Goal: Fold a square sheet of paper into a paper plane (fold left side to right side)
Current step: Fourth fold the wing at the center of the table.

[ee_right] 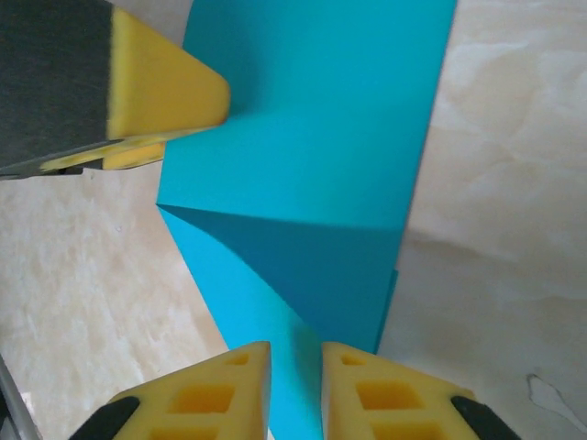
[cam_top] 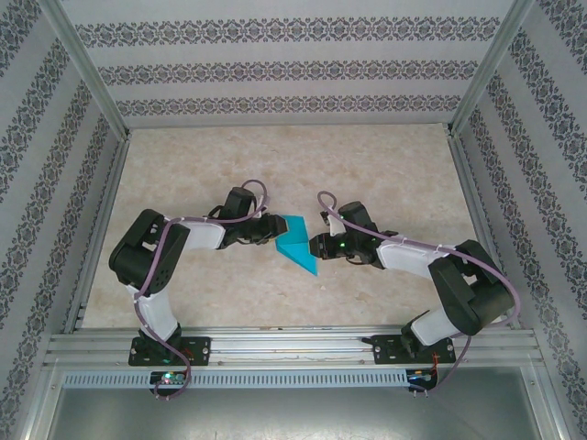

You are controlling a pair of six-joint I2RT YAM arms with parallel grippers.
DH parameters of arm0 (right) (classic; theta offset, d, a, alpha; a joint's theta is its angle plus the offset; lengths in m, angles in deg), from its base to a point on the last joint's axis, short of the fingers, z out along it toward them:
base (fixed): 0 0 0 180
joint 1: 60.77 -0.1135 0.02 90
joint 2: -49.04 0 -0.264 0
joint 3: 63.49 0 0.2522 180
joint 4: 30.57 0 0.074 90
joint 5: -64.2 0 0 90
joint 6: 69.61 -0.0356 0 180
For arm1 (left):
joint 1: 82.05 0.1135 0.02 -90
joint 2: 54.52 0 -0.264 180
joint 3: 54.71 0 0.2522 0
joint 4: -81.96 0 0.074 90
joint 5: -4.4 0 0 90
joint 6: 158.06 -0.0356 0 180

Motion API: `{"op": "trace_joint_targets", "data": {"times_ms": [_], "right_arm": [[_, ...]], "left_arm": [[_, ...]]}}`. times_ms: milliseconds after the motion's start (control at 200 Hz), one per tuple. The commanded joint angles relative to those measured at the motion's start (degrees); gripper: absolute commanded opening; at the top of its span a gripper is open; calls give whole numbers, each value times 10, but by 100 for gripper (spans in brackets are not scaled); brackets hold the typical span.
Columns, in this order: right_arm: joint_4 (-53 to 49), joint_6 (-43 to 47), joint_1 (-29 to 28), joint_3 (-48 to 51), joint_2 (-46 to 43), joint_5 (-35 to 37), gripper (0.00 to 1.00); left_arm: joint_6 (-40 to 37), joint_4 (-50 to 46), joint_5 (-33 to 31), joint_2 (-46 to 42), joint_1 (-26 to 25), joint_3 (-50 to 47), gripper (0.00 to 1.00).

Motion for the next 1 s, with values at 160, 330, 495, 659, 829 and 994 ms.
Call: {"op": "trace_joint_targets", "data": {"times_ms": [160, 330, 495, 659, 829, 994], "right_arm": [[-61, 20, 11, 7, -85, 68, 41], [-128, 44, 11, 4, -151, 118, 53], [-183, 61, 11, 4, -213, 158, 59], [-205, 63, 10, 12, -260, 176, 65], [-203, 58, 2, 27, -291, 188, 76], [-199, 69, -45, 31, -296, 226, 87]], "left_arm": [[39, 73, 25, 10, -10, 1, 27], [35, 62, 21, 4, -11, 2, 27], [23, 39, 9, -1, -12, 2, 27], [21, 33, 2, -3, -11, 1, 27], [23, 31, 2, -4, -12, 1, 26], [22, 24, 0, -9, -11, 0, 26]]}}
